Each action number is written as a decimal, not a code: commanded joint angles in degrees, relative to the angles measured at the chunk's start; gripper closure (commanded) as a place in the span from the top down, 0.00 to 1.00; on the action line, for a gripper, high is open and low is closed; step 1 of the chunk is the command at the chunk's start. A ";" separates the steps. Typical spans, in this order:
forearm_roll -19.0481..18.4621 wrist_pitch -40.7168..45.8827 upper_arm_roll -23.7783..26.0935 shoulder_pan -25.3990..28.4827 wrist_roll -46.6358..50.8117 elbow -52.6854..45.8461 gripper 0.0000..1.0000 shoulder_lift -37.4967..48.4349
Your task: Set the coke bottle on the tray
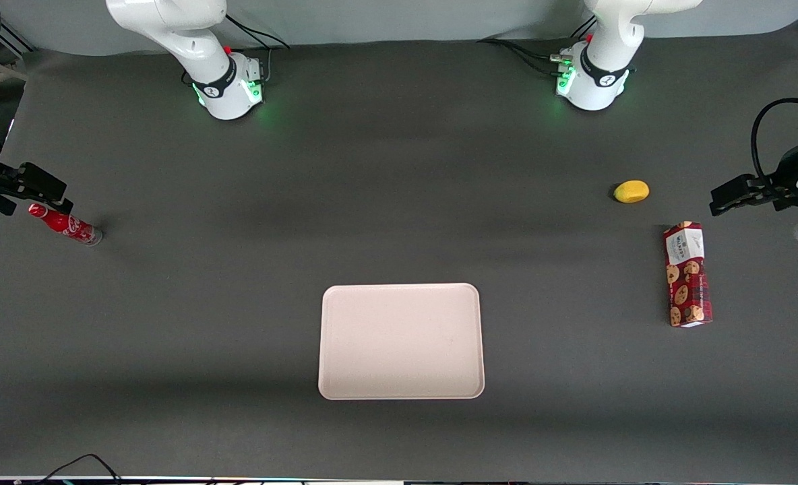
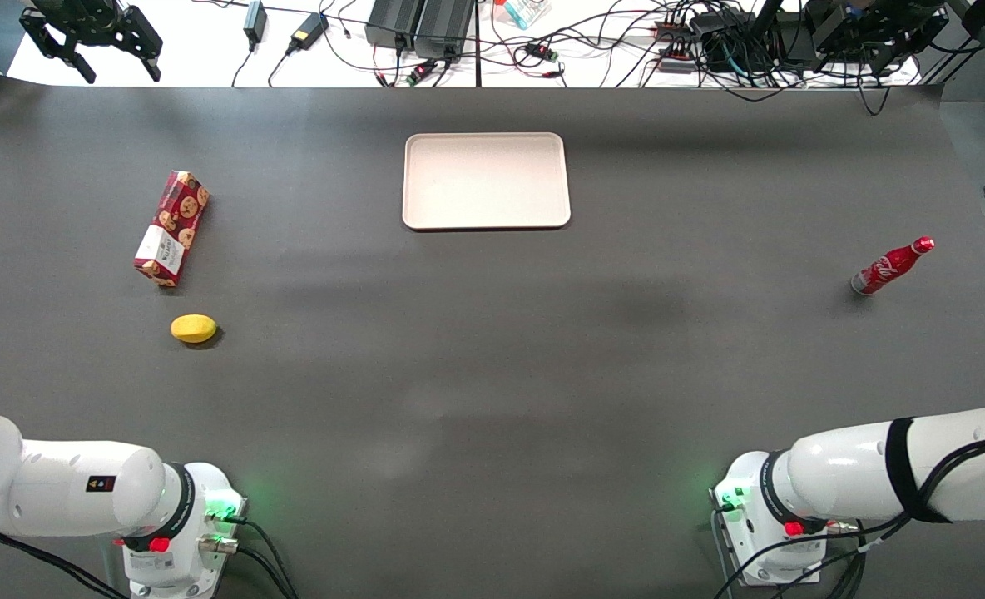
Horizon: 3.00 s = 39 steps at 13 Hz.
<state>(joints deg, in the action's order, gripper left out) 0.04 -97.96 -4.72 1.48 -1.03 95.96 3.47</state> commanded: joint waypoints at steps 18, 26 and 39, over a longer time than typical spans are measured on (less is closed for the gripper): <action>-4.43 9.37 -12.31 -1.13 -12.38 5.18 1.00 4.86; -10.06 -10.99 -30.95 -1.13 -27.44 28.90 1.00 17.43; -8.31 -31.58 -36.24 -0.25 -27.18 33.50 1.00 0.41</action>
<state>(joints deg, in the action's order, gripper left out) -8.93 -128.11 -40.31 0.35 -27.93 130.90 7.88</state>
